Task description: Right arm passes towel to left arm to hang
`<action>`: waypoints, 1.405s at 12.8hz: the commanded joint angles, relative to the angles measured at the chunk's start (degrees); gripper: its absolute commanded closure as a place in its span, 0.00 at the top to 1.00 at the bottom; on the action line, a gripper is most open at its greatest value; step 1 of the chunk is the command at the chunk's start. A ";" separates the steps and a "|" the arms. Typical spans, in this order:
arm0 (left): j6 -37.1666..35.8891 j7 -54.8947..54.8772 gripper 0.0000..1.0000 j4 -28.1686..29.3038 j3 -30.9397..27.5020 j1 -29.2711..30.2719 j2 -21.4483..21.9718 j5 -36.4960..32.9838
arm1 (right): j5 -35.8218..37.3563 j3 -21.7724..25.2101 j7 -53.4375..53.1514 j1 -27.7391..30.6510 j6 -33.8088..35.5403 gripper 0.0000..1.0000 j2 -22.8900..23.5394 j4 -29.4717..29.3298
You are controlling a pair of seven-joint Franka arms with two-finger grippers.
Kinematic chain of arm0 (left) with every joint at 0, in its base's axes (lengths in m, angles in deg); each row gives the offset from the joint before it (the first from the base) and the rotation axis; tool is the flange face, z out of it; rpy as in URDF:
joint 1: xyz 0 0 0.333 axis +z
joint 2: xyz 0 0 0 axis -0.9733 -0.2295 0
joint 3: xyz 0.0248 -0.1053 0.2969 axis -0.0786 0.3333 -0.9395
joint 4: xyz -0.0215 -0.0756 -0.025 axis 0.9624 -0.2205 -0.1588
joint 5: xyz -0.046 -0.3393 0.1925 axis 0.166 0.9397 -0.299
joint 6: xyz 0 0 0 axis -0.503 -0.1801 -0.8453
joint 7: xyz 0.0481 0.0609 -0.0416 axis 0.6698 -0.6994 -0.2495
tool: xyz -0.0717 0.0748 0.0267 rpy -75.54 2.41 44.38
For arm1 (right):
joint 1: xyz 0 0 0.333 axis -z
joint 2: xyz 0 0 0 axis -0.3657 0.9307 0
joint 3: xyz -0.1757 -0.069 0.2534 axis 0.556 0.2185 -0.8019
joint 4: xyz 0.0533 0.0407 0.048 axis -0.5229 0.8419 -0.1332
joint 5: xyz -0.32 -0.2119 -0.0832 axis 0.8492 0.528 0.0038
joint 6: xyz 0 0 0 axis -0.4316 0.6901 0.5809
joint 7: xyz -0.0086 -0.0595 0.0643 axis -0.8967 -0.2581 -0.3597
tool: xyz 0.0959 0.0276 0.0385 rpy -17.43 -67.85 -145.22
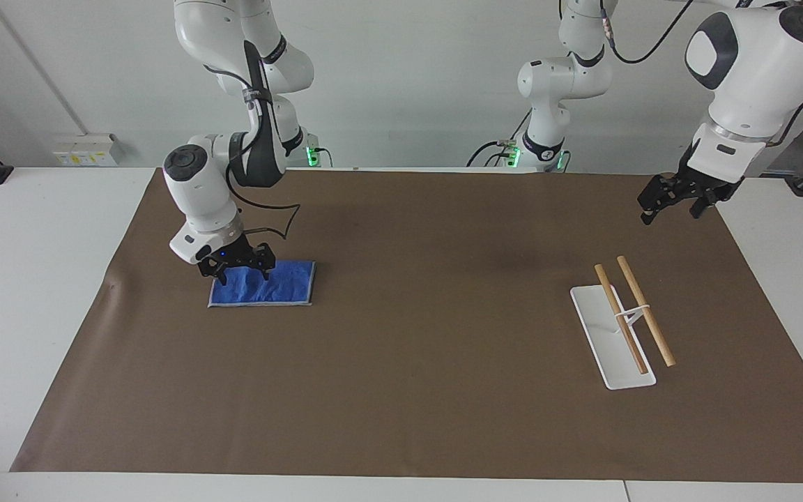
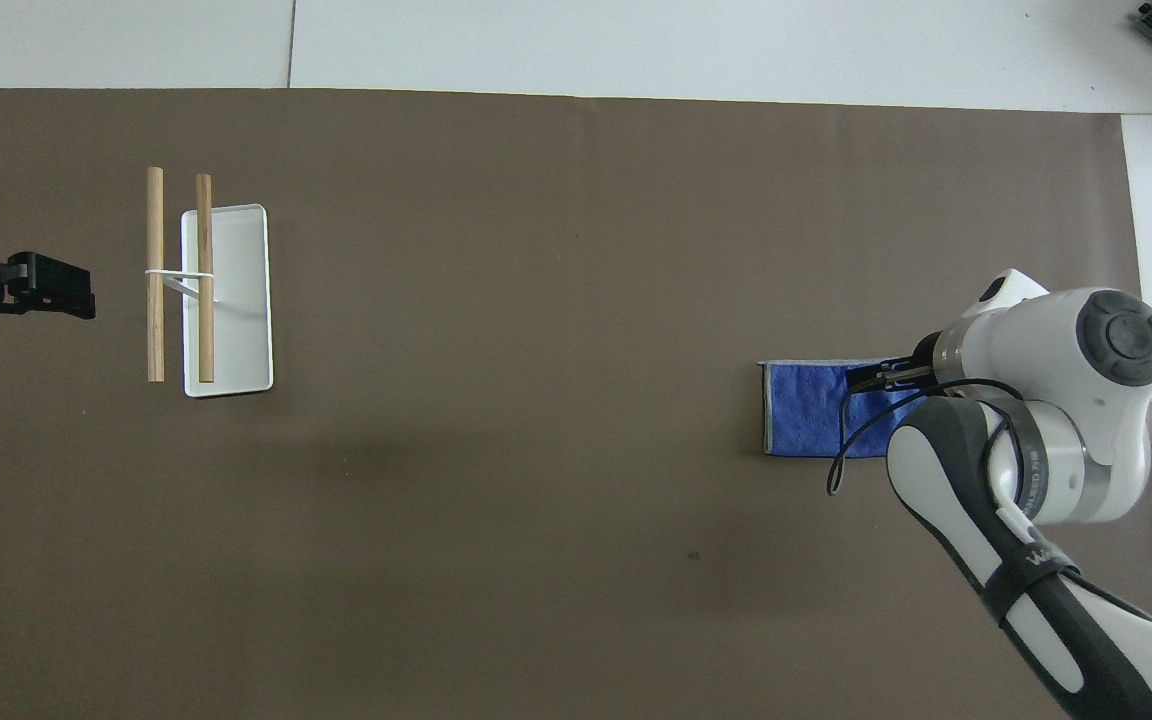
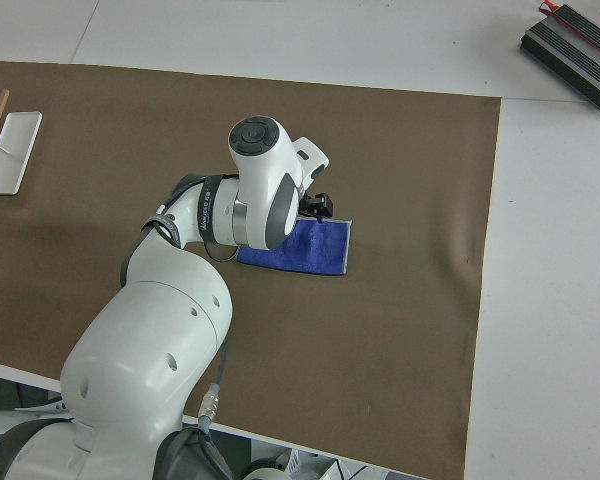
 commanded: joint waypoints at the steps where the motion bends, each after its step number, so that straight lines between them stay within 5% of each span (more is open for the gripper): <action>1: 0.66 -0.27 1.00 1.68 -0.20 0.16 1.42 0.94 | -1.74 -0.11 2.72 0.52 -4.67 1.00 0.11 3.53; 11: 1.09 -0.18 1.00 1.59 -0.20 -0.20 1.60 0.94 | -1.92 -0.11 5.71 2.89 -9.06 1.00 1.52 7.13; 16: 0.40 0.08 1.00 1.67 -0.03 -0.02 2.21 0.94 | -9.39 -0.11 9.23 2.81 -9.34 1.00 1.88 7.58; 18: 0.31 0.08 1.00 1.85 -0.12 -0.02 2.39 0.94 | -9.48 -0.11 9.40 2.81 -9.34 0.63 1.88 7.58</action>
